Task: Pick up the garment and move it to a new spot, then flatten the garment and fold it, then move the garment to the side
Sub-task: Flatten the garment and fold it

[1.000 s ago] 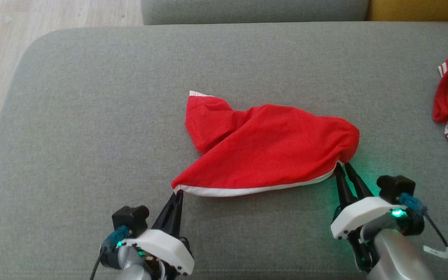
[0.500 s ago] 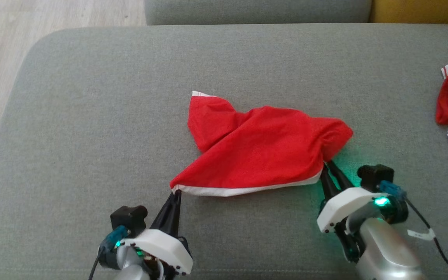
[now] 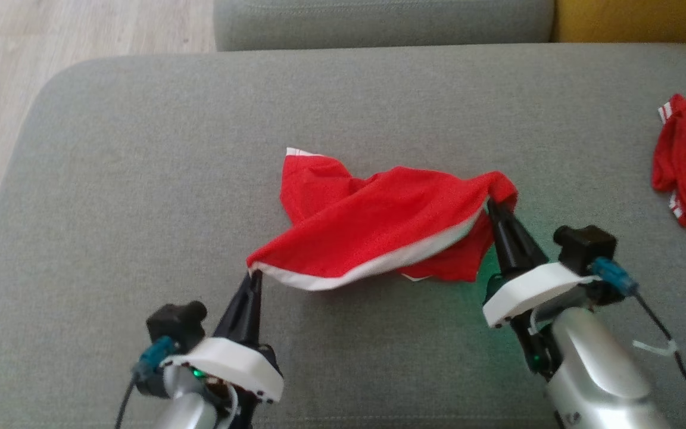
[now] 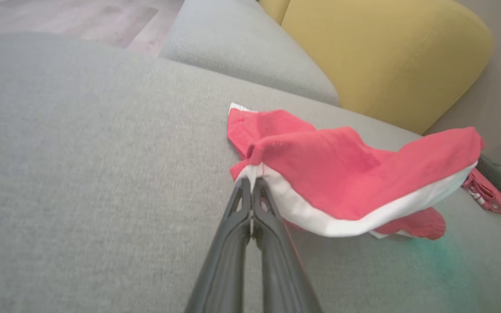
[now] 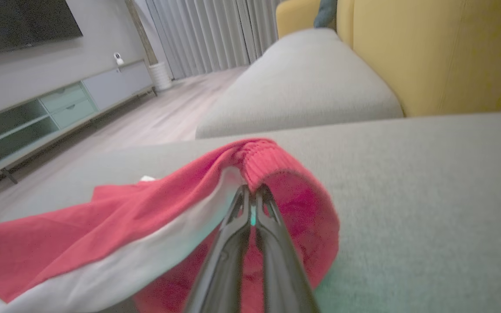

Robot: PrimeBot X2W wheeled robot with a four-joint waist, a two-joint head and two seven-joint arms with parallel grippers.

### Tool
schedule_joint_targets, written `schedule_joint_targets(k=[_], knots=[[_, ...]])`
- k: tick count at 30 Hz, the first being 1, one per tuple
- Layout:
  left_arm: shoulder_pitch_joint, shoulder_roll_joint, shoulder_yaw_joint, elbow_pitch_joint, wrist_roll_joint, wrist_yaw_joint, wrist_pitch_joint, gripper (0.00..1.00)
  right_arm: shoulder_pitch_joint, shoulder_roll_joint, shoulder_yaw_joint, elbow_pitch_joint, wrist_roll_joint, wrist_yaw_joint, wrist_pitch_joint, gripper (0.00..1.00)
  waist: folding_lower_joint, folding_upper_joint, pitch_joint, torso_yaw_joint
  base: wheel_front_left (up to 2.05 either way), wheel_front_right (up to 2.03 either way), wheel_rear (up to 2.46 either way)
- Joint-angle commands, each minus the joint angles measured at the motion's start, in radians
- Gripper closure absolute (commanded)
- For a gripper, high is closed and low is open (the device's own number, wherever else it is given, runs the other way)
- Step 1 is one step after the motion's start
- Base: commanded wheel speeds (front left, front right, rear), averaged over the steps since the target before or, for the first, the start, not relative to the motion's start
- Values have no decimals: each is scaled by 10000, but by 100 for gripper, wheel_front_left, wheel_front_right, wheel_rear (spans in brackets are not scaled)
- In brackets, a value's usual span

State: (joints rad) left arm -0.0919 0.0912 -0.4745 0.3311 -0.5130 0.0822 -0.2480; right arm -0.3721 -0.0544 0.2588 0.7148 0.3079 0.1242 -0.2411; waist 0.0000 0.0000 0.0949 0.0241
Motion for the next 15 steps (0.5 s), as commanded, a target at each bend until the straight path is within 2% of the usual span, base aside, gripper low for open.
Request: schedule_joint_targets(k=[1,2,3,6,15], knots=[[-418,200,487,-602,75,94,-127,100,121,-124,119,-1013,-136,65,-172,100,0,0,-133,-85,0,0,0],[-447,248,571,-776,99,116,-129,100,260,-174,90,-1464,-163,65,-180,100,0,0,-192,-117,0,0,0],[-519,365,759,-1172,158,163,-131,100,561,-329,20,-2426,-244,65,-187,100,0,0,-326,-183,0,0,0],[-658,608,985,-1851,302,226,-133,100,1036,-614,-92,-3912,-396,65,-87,100,0,0,-556,-273,0,0,0],[-1466,1689,1314,-4383,897,395,538,100,2181,-1230,-836,-8535,-863,65,1262,100,0,0,-1035,-412,0,0,0]])
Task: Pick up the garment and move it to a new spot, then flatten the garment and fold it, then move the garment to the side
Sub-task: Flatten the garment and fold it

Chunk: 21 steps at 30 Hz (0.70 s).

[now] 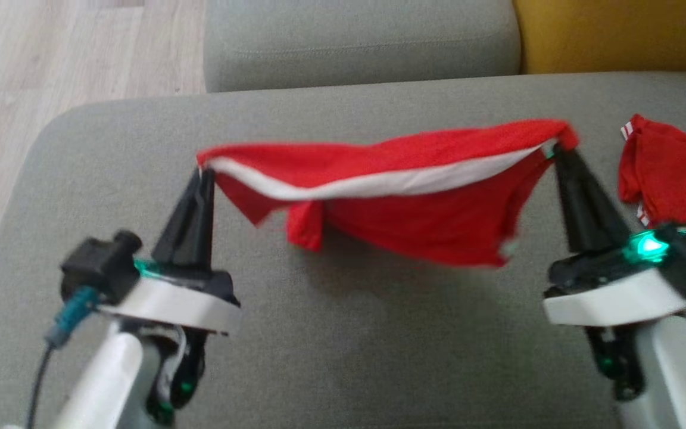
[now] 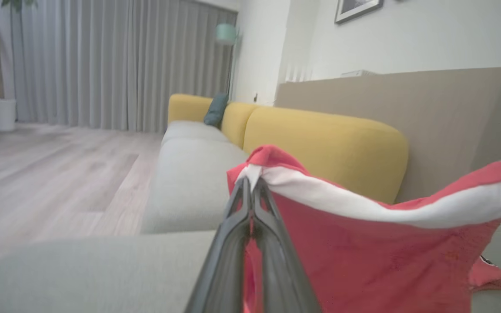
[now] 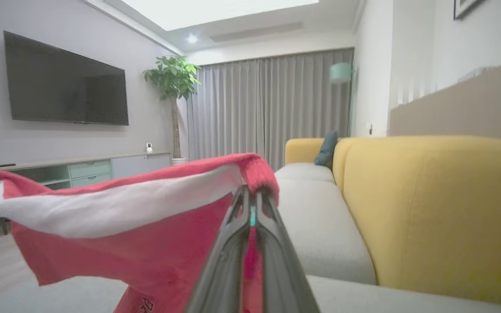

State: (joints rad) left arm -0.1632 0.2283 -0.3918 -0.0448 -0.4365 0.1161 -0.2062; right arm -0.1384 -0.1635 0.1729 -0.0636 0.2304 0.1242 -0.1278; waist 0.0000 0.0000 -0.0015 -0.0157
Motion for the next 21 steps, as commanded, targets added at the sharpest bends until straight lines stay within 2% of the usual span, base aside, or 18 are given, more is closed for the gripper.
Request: schedule_joint_targets(k=[1,7,11,15,21], knots=[[-753,318,488,-625,132,56,120,100,-156,-139,23,-752,-88,65,129,100,0,0,-71,-14,0,0,0],[-1864,977,649,-2390,507,58,1148,100,-93,-357,-483,-3005,-398,65,859,100,0,0,-77,-1,0,0,0],[-2823,1223,733,-2743,532,-70,1841,100,-437,-485,-678,-3584,-389,65,1302,100,0,0,232,34,0,0,0],[-3906,1341,912,-1696,260,-312,2342,100,-1319,-527,-517,-2954,103,65,1551,100,0,0,843,17,0,0,0],[-6073,1407,1084,686,329,-733,2214,100,-4048,-627,203,-589,422,65,1170,100,0,0,2004,-118,0,0,0]])
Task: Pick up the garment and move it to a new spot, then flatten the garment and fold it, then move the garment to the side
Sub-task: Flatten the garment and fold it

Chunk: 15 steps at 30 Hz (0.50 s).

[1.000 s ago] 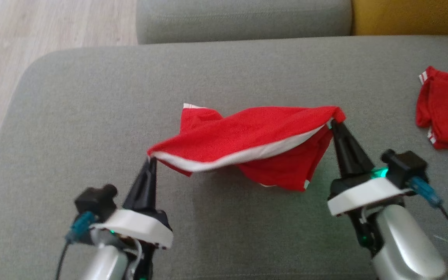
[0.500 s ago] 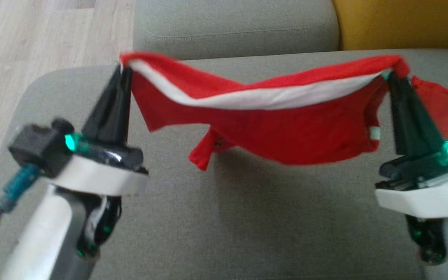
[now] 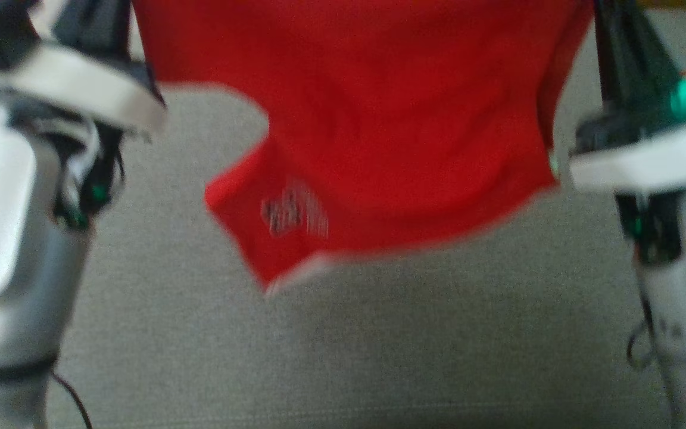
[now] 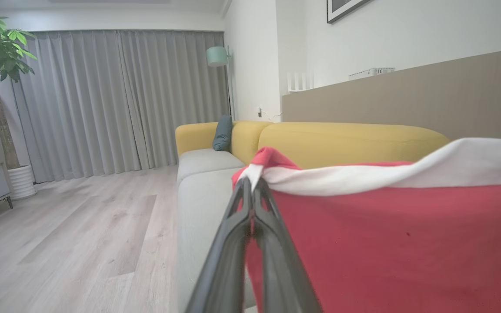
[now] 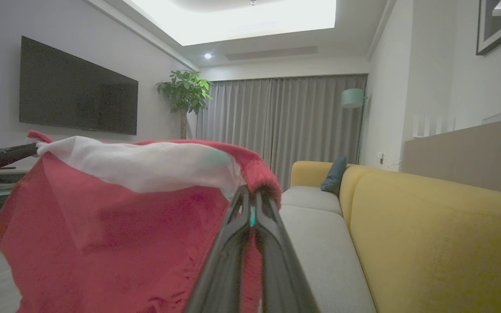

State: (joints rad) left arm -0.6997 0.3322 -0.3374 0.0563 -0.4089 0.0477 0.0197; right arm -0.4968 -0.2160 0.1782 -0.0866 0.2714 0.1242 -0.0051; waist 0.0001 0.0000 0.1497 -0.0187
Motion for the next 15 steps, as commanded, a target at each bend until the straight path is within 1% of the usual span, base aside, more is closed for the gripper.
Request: schedule_joint_targets(k=[1,6,8,9,10,12,15], knots=[[-1148,355,573,65,92,-99,-135,100,-1055,-92,292,140,-34,65,-188,100,-1,0,670,-113,0,0,0],[-3628,385,633,1847,615,-255,-775,100,-4101,250,732,2732,-596,65,-1130,100,-1,0,1623,-232,0,0,0],[-4534,330,635,2465,813,-266,-1152,100,-5147,463,720,3743,-974,65,-1664,100,-1,0,1973,-232,0,0,0],[-4877,237,574,2762,824,-379,-1324,100,-5552,602,682,4253,-1084,65,-1854,100,-1,0,2134,-198,0,0,0],[-5122,141,485,3074,842,-473,-1423,100,-5876,743,658,4728,-1172,65,-1989,100,-1,0,2297,-148,0,0,0],[-5369,-25,383,3650,890,-516,-1711,100,-6293,919,758,5615,-1362,65,-2176,100,-1,0,2571,-34,0,0,0],[-5051,-370,376,4467,624,-621,-2163,100,-6360,1102,869,6770,-1445,65,-2427,100,-1,0,2850,145,0,0,0]])
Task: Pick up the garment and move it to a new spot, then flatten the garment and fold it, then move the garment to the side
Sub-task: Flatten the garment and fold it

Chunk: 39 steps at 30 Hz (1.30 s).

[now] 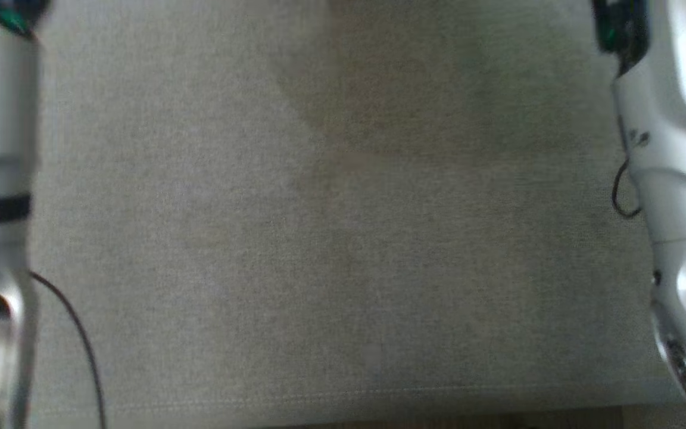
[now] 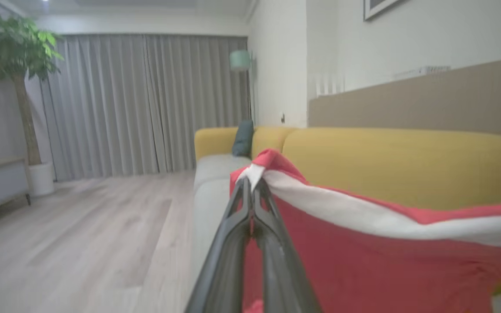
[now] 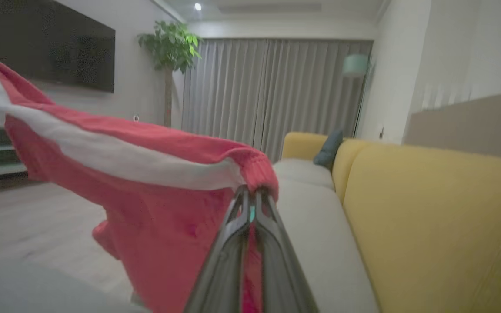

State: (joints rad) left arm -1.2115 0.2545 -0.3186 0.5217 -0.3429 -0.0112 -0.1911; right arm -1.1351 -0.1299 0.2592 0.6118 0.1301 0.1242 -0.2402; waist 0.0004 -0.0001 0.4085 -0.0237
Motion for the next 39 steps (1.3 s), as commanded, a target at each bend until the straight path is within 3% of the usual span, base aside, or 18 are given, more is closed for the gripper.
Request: schedule_joint_targets(k=[1,5,13,25,32,39], knots=[[289,299,208,61,-156,-76,-173,100,130,272,119,111,-24,65,-129,100,-4,1,321,256,0,0,0],[1370,49,194,736,-428,-280,-514,100,894,283,557,761,80,65,-206,100,-4,1,382,422,0,0,0],[2838,90,504,544,-753,-639,-694,100,2643,21,944,-536,679,65,-213,100,-4,1,126,414,0,0,0],[7248,56,1232,-3222,-653,-674,-705,100,6403,-747,1174,-3511,1943,65,-215,100,-4,1,-1350,416,0,0,0],[10233,-232,1401,-5950,-526,-150,-706,100,8795,-939,961,-5567,2037,65,-49,100,-4,1,-2069,339,0,0,0],[12718,-20,1526,-8112,-523,391,-449,100,11049,-1046,727,-7710,1713,65,652,100,-4,1,-2495,131,0,0,0]])
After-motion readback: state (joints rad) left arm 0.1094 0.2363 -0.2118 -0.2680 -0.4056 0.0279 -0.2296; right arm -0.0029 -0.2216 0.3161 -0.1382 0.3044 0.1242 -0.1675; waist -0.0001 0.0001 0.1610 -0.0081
